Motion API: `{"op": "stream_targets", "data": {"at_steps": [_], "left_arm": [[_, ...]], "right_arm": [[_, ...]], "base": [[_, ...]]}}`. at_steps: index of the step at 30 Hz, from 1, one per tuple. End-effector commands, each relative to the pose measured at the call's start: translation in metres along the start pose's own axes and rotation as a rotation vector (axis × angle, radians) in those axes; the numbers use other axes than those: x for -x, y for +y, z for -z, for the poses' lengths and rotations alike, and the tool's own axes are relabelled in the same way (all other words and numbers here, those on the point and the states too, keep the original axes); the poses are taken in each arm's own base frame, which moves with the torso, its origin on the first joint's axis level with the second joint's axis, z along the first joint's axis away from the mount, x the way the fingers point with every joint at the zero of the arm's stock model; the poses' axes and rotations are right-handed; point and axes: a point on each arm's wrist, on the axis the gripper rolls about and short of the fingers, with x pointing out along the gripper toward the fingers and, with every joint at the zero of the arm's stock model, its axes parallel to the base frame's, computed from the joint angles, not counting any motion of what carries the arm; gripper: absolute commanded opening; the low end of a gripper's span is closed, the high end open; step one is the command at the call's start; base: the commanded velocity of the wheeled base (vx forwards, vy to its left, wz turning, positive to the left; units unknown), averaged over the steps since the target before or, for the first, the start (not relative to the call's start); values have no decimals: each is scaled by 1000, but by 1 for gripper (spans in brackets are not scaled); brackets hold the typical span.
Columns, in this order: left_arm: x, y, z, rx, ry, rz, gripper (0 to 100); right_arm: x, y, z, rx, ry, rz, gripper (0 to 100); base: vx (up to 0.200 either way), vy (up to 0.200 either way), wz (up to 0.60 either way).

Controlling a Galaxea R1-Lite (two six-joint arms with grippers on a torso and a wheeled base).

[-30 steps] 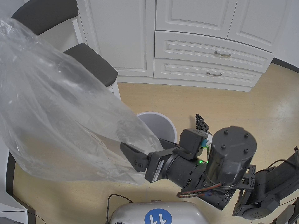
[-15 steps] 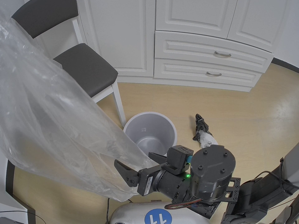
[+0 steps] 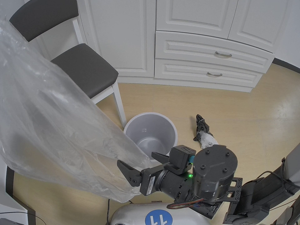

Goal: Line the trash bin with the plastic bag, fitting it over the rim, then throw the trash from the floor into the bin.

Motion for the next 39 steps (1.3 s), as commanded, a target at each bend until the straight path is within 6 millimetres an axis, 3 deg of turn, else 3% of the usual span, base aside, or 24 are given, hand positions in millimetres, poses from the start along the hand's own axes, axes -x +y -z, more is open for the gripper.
{"op": "stream_targets", "data": {"at_steps": [1,7,34,35,39], "left_arm": [[2,-1,-5,-5,-19,-2,0],[10,-3,-12,-12,-50,7,0],[10,-3,-10,-39,-44,3,0],[9,-3,-9,-38,-43,4,0],[9,-2,-8,-38,-38,3,0]], "right_arm": [[2,0,-3,-2,-7,-3,100],[3,1,-5,10,-13,-4,100],[-2,-1,1,12,1,3,100],[-1,0,1,14,1,3,0],[-2,2,-2,-2,-29,-15,0]], "base": [[0,0,0],[0,0,0],[0,0,0],[0,0,0],[0,0,0]]}}
